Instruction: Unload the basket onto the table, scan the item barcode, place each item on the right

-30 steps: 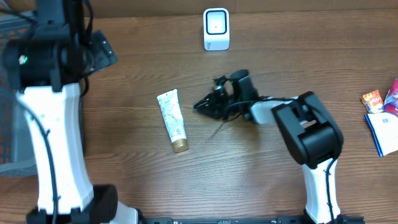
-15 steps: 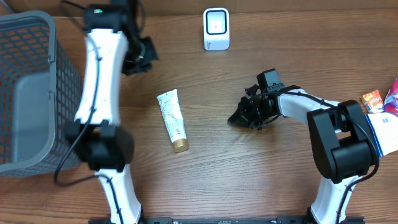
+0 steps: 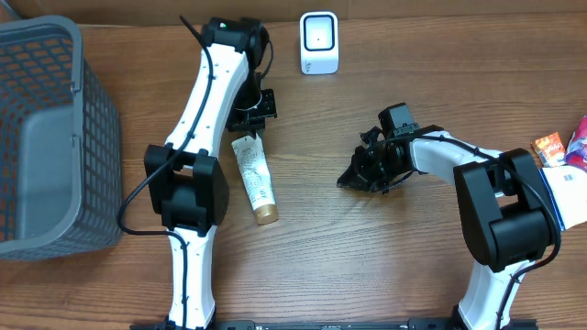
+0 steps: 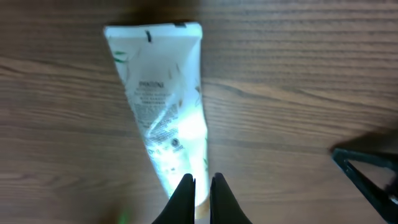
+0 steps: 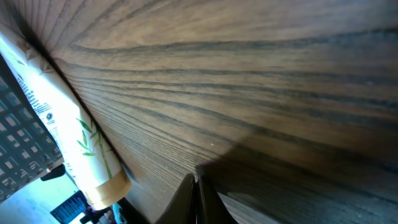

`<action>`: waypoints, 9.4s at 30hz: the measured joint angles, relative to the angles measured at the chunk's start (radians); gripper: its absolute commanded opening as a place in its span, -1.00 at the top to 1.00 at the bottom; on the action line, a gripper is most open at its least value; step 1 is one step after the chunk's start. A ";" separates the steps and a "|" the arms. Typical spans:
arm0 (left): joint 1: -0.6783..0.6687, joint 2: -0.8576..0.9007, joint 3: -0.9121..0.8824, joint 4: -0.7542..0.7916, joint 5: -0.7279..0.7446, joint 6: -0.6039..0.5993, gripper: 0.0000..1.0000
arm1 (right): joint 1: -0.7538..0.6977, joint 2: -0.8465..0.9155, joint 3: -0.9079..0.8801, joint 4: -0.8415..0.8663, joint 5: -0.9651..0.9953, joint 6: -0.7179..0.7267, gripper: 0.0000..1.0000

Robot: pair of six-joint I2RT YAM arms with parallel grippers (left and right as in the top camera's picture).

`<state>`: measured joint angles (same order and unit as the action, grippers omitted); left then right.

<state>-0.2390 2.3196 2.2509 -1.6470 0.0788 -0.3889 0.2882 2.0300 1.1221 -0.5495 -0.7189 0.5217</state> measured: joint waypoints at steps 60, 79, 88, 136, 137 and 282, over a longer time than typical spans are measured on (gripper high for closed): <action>0.095 -0.845 -1.173 0.870 -0.111 -0.130 0.91 | 0.001 -0.002 0.002 -0.019 0.006 -0.037 0.92; 0.095 -0.591 -1.186 1.039 0.060 -0.138 0.92 | 0.001 -0.002 0.002 -0.020 0.008 -0.051 0.92; 0.095 -0.535 -1.183 1.086 0.098 -0.138 0.92 | 0.001 -0.004 0.002 -0.021 0.010 -0.051 0.92; 0.135 -0.669 -1.048 0.855 -0.163 -0.102 0.91 | 0.403 -0.017 0.057 0.189 0.069 -0.148 -0.61; 0.135 -0.661 -1.048 0.857 -0.163 -0.102 0.92 | 0.417 -0.017 0.074 0.177 0.113 -0.153 -0.62; 0.108 -0.233 -0.986 1.360 0.423 0.061 0.92 | 0.196 -0.187 -0.115 0.181 0.571 0.406 0.92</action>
<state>-0.1307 2.0865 1.2648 -0.2867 0.5018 -0.3283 0.4843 1.8431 1.0073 -0.3687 -0.1482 0.9272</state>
